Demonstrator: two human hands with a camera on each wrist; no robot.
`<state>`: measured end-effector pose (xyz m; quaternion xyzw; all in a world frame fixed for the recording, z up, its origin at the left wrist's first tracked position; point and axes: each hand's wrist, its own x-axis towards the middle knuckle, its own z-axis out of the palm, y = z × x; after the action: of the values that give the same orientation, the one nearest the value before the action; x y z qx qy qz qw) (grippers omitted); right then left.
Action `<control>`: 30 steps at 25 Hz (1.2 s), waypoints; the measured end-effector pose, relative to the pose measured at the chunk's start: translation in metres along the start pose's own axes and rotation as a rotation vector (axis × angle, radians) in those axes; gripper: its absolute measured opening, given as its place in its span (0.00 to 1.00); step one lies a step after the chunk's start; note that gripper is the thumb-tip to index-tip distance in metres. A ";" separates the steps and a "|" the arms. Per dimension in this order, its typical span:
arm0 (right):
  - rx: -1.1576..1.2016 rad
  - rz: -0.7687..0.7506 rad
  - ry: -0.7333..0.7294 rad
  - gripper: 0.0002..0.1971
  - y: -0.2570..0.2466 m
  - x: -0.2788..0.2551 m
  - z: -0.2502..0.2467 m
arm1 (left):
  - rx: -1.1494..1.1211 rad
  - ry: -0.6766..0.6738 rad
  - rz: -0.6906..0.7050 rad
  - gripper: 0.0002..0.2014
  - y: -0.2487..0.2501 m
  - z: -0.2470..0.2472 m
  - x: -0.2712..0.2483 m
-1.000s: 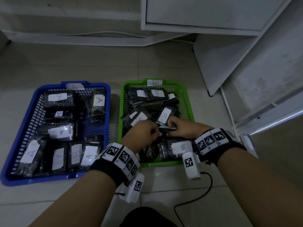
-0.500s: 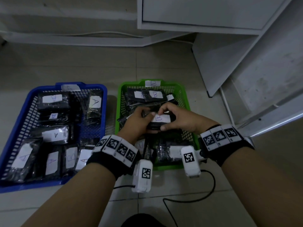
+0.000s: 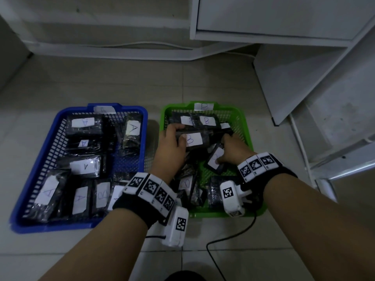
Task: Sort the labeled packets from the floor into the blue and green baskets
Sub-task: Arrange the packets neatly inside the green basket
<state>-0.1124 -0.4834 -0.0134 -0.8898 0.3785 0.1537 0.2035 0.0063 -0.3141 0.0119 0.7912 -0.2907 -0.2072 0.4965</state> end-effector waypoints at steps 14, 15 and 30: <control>0.331 0.047 0.080 0.17 -0.002 0.002 -0.027 | -0.039 0.018 -0.042 0.12 0.001 -0.005 -0.005; 0.294 0.034 0.051 0.20 -0.002 0.003 -0.033 | -0.025 0.019 -0.042 0.13 0.002 -0.006 -0.005; -0.139 -0.110 -0.203 0.42 -0.001 0.008 -0.022 | -0.061 0.024 -0.048 0.12 -0.002 -0.008 -0.006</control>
<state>-0.1037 -0.4987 0.0023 -0.9010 0.2950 0.2576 0.1868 0.0070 -0.3042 0.0138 0.7849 -0.2592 -0.2183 0.5187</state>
